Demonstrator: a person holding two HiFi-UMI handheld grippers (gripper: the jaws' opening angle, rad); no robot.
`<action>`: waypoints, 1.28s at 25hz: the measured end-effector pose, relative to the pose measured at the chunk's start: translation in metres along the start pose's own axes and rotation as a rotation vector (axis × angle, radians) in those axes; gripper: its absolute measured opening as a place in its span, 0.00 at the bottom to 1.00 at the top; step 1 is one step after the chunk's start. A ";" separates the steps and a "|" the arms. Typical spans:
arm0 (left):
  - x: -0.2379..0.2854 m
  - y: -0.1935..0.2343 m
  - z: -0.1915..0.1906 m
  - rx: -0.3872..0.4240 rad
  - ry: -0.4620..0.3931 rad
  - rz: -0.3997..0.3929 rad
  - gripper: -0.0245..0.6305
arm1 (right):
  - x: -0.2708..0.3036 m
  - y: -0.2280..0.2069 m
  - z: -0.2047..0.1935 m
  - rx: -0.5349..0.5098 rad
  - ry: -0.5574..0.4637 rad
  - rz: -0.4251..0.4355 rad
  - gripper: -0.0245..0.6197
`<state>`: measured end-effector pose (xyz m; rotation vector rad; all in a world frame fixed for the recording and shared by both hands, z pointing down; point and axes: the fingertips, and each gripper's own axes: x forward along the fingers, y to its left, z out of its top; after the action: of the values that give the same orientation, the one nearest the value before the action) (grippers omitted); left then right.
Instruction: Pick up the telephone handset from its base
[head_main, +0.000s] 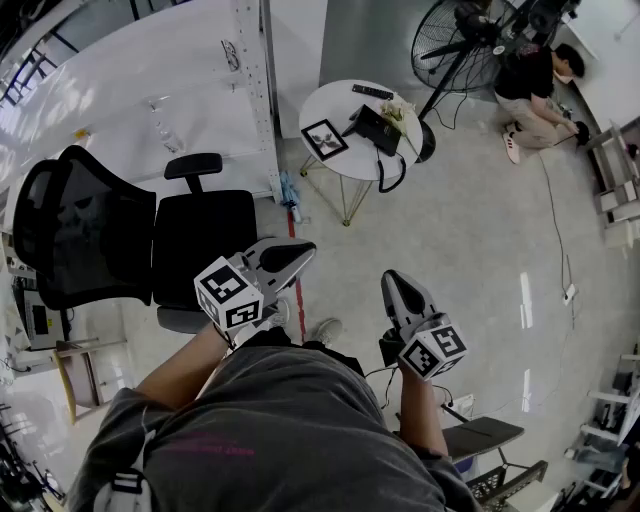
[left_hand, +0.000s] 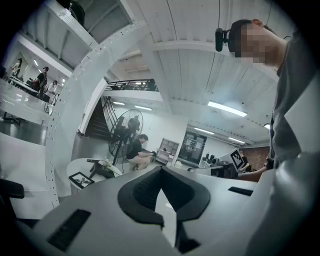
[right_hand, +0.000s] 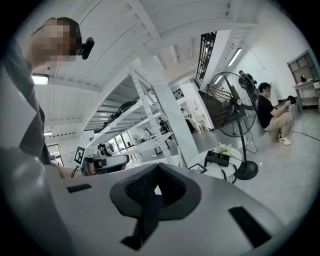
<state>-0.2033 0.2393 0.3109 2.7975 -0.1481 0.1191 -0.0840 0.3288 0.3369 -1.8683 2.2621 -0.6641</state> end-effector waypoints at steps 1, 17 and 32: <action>0.001 -0.002 -0.001 -0.001 0.001 0.000 0.06 | -0.002 -0.001 0.000 0.001 0.000 0.000 0.06; 0.037 -0.031 -0.011 0.013 0.004 0.028 0.06 | -0.029 -0.035 0.005 0.011 -0.011 0.043 0.07; 0.066 -0.040 -0.015 0.017 0.002 0.058 0.06 | -0.042 -0.069 0.013 0.019 -0.015 0.066 0.07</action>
<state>-0.1345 0.2755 0.3181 2.8104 -0.2294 0.1381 -0.0075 0.3564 0.3467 -1.7754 2.2897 -0.6574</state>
